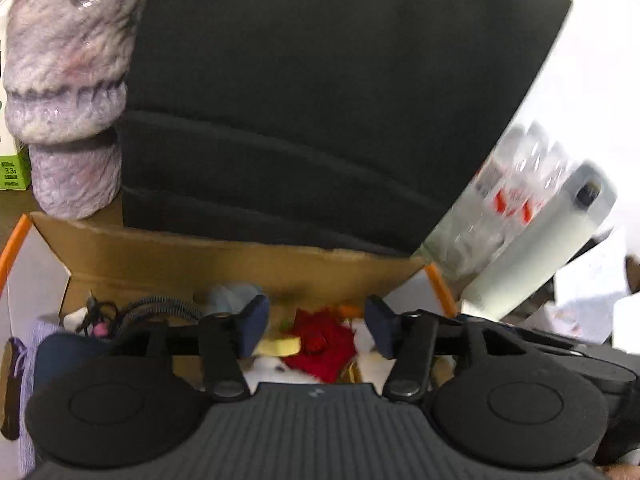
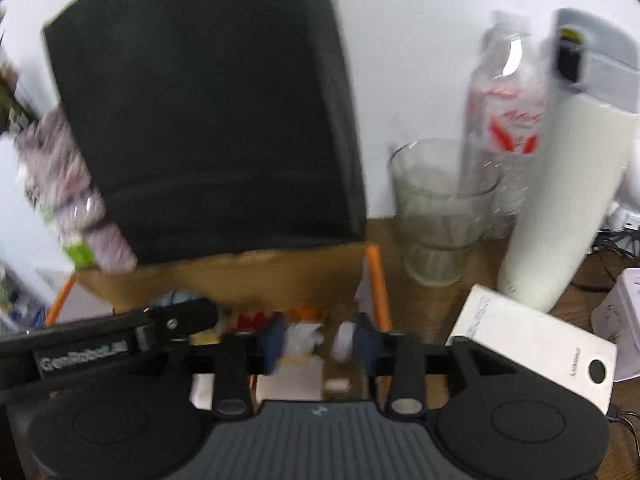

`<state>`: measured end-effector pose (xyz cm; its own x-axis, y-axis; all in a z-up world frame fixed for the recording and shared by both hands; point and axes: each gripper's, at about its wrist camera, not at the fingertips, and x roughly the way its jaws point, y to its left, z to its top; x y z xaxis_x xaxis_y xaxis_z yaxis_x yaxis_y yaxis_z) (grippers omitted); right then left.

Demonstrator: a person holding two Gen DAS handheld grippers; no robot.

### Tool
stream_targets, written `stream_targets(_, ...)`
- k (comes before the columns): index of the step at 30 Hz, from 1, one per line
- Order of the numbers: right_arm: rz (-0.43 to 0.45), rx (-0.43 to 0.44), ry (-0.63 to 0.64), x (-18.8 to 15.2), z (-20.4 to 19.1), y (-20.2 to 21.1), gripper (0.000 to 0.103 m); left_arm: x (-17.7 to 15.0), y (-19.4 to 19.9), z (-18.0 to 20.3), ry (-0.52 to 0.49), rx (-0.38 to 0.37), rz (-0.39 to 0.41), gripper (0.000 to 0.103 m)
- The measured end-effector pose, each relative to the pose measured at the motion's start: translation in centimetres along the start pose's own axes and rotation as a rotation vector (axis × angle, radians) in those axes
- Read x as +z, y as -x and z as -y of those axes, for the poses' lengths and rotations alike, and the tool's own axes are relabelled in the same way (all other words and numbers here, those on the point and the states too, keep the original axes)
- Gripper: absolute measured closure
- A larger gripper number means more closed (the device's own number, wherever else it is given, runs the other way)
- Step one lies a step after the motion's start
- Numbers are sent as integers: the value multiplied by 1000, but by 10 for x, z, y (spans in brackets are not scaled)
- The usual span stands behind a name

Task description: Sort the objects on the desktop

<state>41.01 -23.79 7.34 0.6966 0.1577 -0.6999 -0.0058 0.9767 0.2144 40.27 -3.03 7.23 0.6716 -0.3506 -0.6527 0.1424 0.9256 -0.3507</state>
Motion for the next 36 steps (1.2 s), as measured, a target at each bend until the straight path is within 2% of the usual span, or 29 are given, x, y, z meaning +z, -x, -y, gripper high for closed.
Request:
stream_targets(1, 12, 26, -8, 0, 2, 5, 51, 2, 6, -3, -2, 4, 23, 32)
stream_targets(3, 28, 38, -6, 2, 2, 15, 46, 6, 16, -6, -13, 36, 49, 29)
stream_targets(6, 34, 12, 50, 3, -7, 29, 40, 10, 32, -11, -10, 91, 37, 19)
stream_targets(8, 24, 6, 54, 5, -12, 37, 38, 9, 43, -9, -24, 124, 30, 18)
stream_targets(10, 6, 14, 43, 4, -16, 47, 35, 7, 55, -3, -62, 171, 21, 8)
stream_targets(13, -29, 18, 48, -4, -25, 67, 35, 2, 76, 6, -131, 264, -3, 5)
stream_targets(17, -15, -1, 71, -19, -39, 99, 30, -13, 109, 9, -155, 300, 17, 2)
stream_targets(19, 17, -4, 83, -32, -44, 116, 23, -28, 124, 9, -157, 315, 28, 2)
stream_targets(24, 79, -3, 118, -90, -57, 142, 23, -86, 155, 7, -184, 394, 95, 1)
stream_targets(26, 110, -7, 135, -112, -62, 151, 23, -115, 170, 7, -212, 390, 126, 1)
stream_targets(30, 180, 12, 165, -161, -67, 183, 23, -168, 197, 10, -273, 330, 180, 0)
stream_targets(32, 205, 7, 203, -186, -70, 198, 23, -193, 209, 12, -304, 355, 178, 0)
stream_targets(36, 244, 28, 206, -238, -67, 231, 20, -244, 245, 8, -296, 328, 224, 0)
